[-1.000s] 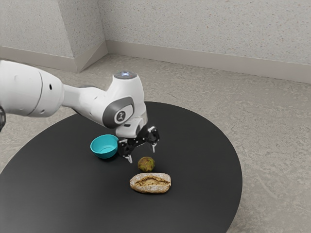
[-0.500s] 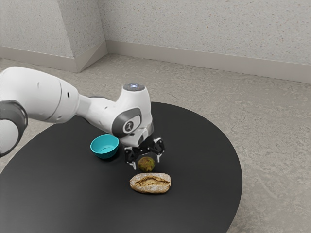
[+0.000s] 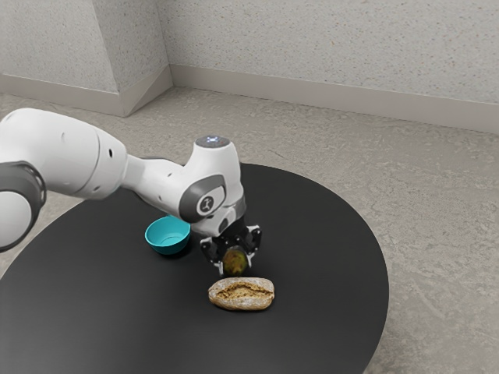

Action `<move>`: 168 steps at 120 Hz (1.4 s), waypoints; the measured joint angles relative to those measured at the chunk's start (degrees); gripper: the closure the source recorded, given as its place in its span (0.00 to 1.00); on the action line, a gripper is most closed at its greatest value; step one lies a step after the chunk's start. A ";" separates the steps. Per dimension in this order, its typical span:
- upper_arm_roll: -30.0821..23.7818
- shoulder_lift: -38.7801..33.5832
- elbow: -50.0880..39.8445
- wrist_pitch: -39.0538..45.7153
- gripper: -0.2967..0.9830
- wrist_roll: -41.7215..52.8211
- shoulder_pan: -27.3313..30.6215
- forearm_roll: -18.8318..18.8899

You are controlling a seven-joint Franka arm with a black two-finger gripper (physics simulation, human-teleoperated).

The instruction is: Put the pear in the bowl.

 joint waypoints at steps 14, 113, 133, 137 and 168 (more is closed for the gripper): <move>0.05 -3.70 -1.72 0.35 0.55 0.78 -0.06 -0.25; 0.38 -14.51 -5.34 1.67 0.72 6.36 17.21 -1.40; 0.49 -9.55 -1.99 1.79 0.73 7.24 17.03 -1.38; 0.54 -8.88 -2.03 1.81 0.73 7.40 16.97 -1.42; 0.58 -8.05 -2.63 1.00 0.43 6.99 16.32 -0.23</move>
